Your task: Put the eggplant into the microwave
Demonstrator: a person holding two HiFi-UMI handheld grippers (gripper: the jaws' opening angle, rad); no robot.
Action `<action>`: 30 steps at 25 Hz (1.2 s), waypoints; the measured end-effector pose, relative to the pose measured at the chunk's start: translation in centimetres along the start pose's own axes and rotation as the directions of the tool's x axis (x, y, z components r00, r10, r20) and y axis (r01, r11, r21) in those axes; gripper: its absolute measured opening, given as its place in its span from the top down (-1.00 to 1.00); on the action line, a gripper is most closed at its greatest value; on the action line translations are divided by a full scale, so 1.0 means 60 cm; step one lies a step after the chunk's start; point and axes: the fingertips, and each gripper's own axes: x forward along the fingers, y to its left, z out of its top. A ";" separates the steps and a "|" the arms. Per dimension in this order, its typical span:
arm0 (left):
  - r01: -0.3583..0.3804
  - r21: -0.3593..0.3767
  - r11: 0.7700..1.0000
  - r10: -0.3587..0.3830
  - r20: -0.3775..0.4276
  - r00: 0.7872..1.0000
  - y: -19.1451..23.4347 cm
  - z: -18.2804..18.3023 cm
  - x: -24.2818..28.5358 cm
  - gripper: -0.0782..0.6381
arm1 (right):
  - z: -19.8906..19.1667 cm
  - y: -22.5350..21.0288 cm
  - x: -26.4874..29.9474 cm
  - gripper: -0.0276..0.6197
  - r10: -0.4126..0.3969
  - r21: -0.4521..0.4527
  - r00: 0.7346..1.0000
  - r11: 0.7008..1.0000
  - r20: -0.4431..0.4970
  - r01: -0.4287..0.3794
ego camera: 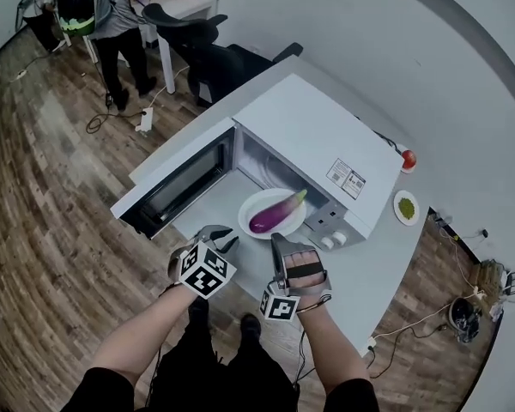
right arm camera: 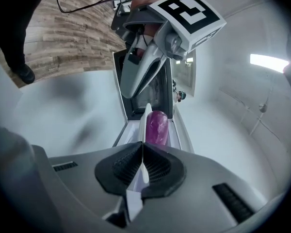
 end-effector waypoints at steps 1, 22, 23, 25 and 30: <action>0.012 0.012 1.000 -0.012 0.008 1.000 0.013 0.003 0.005 0.55 | 0.003 0.000 0.012 0.85 0.000 0.004 1.000 1.000 -0.024 0.000; 0.126 0.000 0.992 -0.126 0.046 0.991 0.088 -0.037 0.067 0.55 | -0.025 0.052 0.146 0.85 0.036 0.055 0.957 0.998 -0.289 -0.021; 0.127 -0.001 0.992 -0.127 0.046 0.991 0.088 -0.038 0.071 0.55 | -0.028 0.054 0.150 0.85 0.037 0.059 0.955 0.998 -0.294 -0.021; 0.125 0.002 0.992 -0.125 0.048 0.991 0.090 -0.035 0.083 0.55 | -0.034 0.057 0.159 0.85 0.034 0.068 0.952 0.998 -0.305 -0.014; 0.118 0.043 0.992 -0.121 0.069 0.990 0.094 -0.005 0.119 0.55 | -0.053 0.059 0.184 0.85 0.011 0.072 0.946 0.997 -0.325 0.013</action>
